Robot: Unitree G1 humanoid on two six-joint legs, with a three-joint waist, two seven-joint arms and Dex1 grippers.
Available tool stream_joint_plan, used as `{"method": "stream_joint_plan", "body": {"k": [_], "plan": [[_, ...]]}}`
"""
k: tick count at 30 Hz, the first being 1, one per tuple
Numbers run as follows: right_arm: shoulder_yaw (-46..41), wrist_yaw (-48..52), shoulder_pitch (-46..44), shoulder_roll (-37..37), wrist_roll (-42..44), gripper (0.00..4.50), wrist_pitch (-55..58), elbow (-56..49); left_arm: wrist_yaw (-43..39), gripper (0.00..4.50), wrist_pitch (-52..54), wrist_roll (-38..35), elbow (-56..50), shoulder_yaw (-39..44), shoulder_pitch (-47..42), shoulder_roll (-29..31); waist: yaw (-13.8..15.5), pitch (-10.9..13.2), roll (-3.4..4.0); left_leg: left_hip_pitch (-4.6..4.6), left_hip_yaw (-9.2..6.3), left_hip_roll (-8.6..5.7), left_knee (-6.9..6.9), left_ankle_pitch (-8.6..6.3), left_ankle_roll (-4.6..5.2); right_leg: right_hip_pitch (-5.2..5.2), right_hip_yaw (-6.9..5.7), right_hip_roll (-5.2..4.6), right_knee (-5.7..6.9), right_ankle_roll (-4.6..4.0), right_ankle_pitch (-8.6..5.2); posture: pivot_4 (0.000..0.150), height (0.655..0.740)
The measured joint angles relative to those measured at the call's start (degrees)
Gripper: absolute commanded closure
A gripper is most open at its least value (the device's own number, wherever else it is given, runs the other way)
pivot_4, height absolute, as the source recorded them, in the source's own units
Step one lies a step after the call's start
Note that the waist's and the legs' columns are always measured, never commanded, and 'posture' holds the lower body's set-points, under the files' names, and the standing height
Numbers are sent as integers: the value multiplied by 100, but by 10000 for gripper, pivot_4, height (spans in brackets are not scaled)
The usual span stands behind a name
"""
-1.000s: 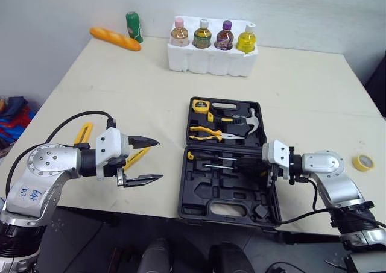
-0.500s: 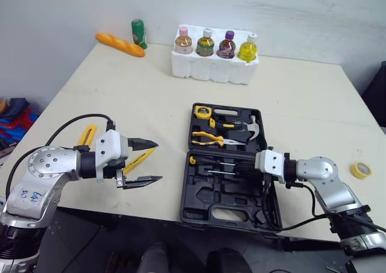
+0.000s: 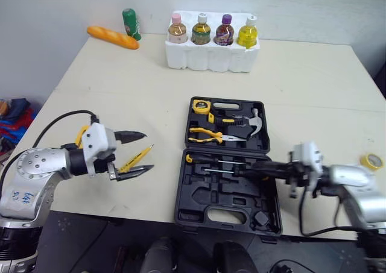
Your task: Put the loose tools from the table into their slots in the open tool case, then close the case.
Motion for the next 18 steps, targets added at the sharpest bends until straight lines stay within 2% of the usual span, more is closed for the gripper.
{"method": "stream_joint_plan", "body": {"k": [2, 5, 6, 8, 13, 18], "plan": [[-728, -89, 581, -249, 72, 31454, 95, -111, 252, 0, -217, 169, 389, 410, 179, -2, 15, 5, -9, 0, 1, -1, -2, -1, 3, -1, 1, -1, -7, 1, 0, 1500, 7400], [-1880, -303, 1592, -131, 4, 14686, -209, -150, 478, 0, -751, 457, 1205, 1104, 492, 74, 43, 21, -38, -5, 17, -3, -11, -5, 7, -25, 0, -3, -18, 3, -1, 1500, 7400], [-2105, -389, 1746, -44, -84, 11184, -411, -117, 495, 0, -911, 541, 1412, 1222, 548, 120, 41, 26, -47, -8, 31, -3, -12, -5, 7, -38, -1, -3, -14, 9, 2, 1500, 7400], [-2759, -838, 1905, 119, -354, 235, -938, 302, 576, 0, -1313, 729, 1959, 1519, 675, 235, 16, 33, -54, -7, 62, -7, -11, 2, 19, -55, 9, -11, -9, 27, 12, 1500, 7400], [-4012, -1633, 2155, -120, -869, 235, -2082, 2198, 950, 0, -1974, 977, 3243, 2072, 715, 432, -25, 42, -64, -1, 77, -10, -18, -23, 26, -68, 29, -27, -10, 38, 25, 1500, 7400], [-4634, -2496, 2099, -629, -1075, 235, -2630, 3782, 1574, 0, -2491, 1247, 4785, 2328, 589, 877, -120, 42, -63, 2, 84, -4, -48, 13, 18, -86, 36, -28, 2, 26, 19, 1500, 7400]]}}
